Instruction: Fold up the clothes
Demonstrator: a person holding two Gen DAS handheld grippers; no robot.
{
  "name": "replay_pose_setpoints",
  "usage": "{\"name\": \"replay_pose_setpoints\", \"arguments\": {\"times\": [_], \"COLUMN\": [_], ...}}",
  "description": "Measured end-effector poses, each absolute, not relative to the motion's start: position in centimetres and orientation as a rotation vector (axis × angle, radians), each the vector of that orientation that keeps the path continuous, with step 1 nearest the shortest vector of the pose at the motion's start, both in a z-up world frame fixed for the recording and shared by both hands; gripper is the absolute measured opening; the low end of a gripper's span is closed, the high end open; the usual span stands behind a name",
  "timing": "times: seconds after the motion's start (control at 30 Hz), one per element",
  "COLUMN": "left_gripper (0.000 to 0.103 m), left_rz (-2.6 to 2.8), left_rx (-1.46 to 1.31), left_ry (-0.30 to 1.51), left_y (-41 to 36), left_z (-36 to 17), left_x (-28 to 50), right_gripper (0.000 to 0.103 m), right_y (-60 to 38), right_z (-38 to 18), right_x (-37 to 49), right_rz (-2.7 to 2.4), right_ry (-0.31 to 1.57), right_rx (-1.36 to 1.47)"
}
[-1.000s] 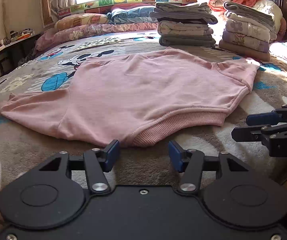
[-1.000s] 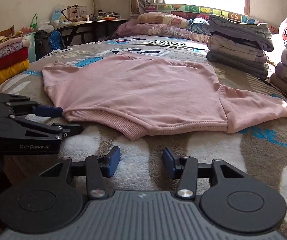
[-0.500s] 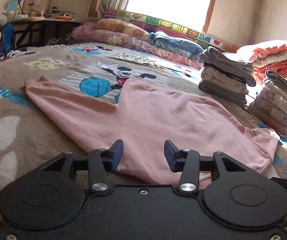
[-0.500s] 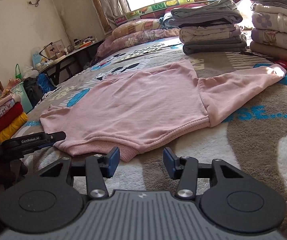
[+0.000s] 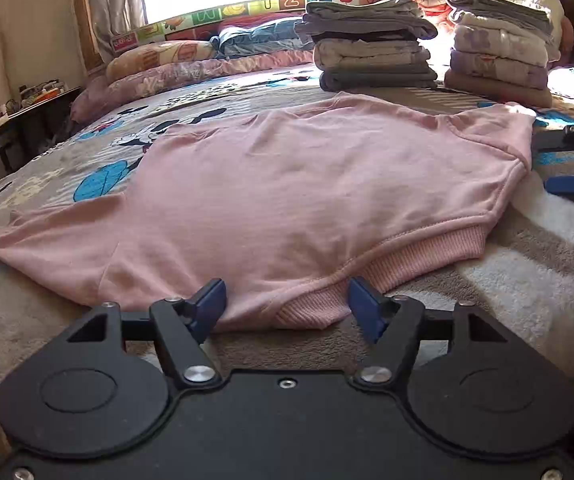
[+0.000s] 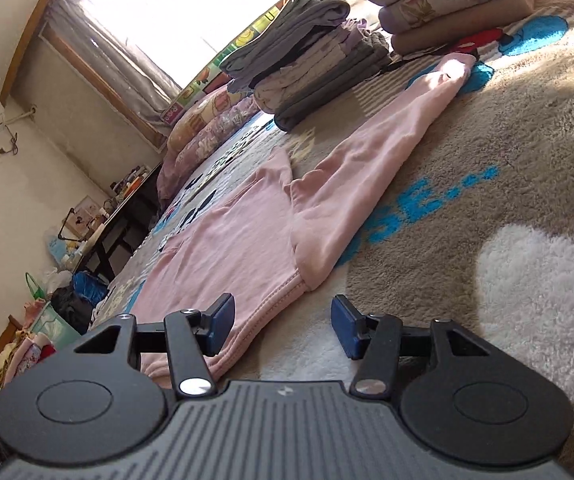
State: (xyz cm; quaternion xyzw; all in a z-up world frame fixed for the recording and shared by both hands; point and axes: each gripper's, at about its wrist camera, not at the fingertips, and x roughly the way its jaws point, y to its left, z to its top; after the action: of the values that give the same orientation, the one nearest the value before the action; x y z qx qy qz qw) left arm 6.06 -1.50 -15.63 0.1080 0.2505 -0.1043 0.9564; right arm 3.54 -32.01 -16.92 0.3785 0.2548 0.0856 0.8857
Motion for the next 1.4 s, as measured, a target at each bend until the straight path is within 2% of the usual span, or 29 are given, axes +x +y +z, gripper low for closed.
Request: {"name": "replay_pose_setpoints", "arguments": {"times": [0.1, 0.23, 0.47, 0.87, 1.2, 1.4], "left_gripper": [0.07, 0.071, 0.071, 0.071, 0.07, 0.067], "left_rz": [-0.216, -0.216, -0.265, -0.414, -0.387, -0.335], "left_rx": [0.234, 0.237, 0.25, 0.651, 1.03, 1.168], "left_ry": [0.515, 0.445, 0.434, 0.359, 0.25, 0.2], "left_y": [-2.1, -2.7, -5.7, -19.3, -30.6, -35.2], "left_z": [-14.2, -12.9, -11.3, -12.4, -16.4, -17.2], "left_x": [6.0, 5.2, 5.2, 4.0, 5.3, 7.1], "right_gripper": [0.054, 0.056, 0.058, 0.064, 0.069, 0.074], "right_y": [-33.1, -32.9, -33.1, -41.2, -46.9, -50.5], "right_z": [-17.7, -17.7, -17.6, -18.1, -18.2, -18.3], "right_x": [4.0, 4.4, 4.7, 2.7, 0.4, -1.5], "right_rz": [0.168, 0.177, 0.194, 0.104, -0.004, -0.082], "right_ry": [0.513, 0.513, 0.511, 0.38, 0.264, 0.184], "right_rx": [0.887, 0.86, 0.864, 1.139, 1.215, 1.247]}}
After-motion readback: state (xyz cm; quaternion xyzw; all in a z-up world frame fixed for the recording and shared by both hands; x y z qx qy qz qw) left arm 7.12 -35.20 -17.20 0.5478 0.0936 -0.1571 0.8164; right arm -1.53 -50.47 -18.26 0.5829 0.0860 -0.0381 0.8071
